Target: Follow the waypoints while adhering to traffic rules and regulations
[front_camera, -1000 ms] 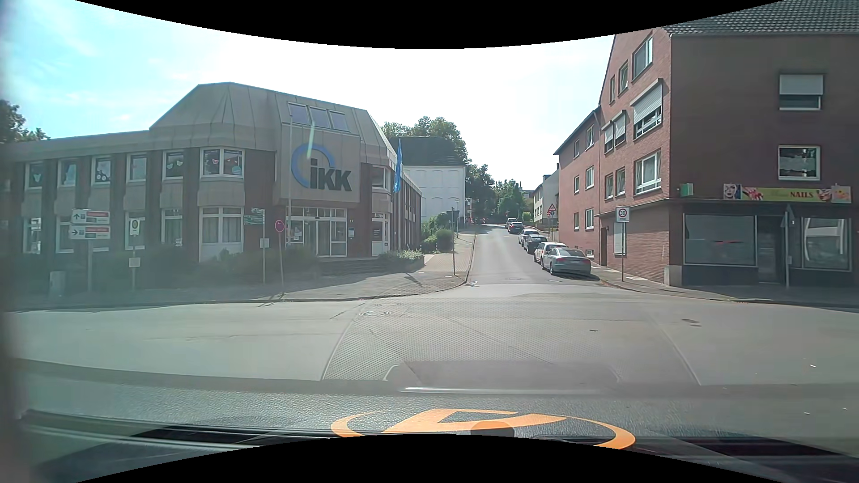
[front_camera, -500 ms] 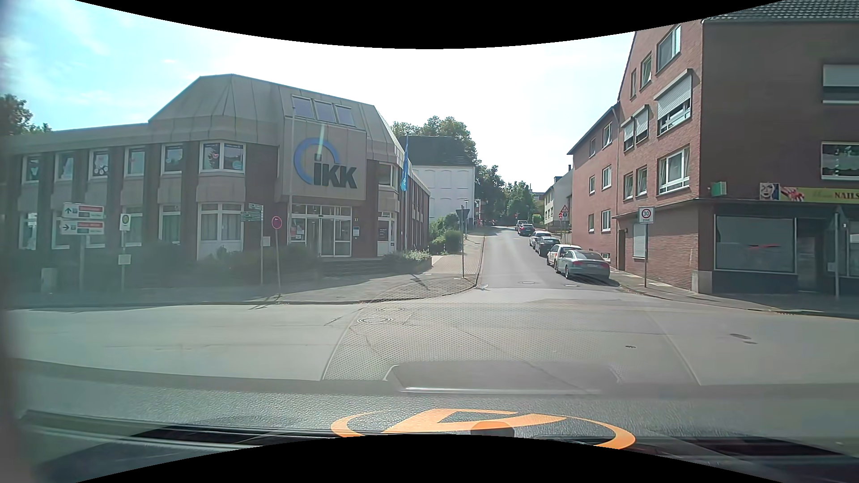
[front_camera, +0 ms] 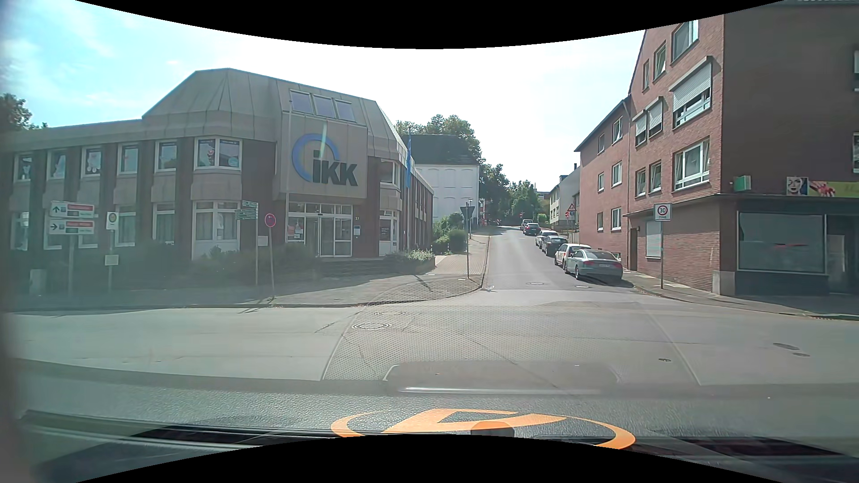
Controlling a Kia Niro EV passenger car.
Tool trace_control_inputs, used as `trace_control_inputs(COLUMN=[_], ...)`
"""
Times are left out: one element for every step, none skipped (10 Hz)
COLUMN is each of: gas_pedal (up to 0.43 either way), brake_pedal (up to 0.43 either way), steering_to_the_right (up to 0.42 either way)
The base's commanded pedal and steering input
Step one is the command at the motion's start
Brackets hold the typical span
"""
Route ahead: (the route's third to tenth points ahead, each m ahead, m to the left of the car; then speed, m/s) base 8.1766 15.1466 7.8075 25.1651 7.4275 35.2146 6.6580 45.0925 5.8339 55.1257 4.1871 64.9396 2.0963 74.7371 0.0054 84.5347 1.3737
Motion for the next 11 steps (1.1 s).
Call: trace_control_inputs(gas_pedal=[0.000, 0.000, 0.000, 0.000, 0.000, 0.000, 0.000, 0.000, 0.000, 0.000, 0.000], brake_pedal=[0.274, 0.274, 0.274, 0.280, 0.274, 0.274, 0.268, 0.250, 0.232, 0.207, 0.195], steering_to_the_right=[-0.050, -0.049, -0.045, -0.045, -0.045, -0.045, -0.045, -0.046, -0.046, -0.046, -0.046])
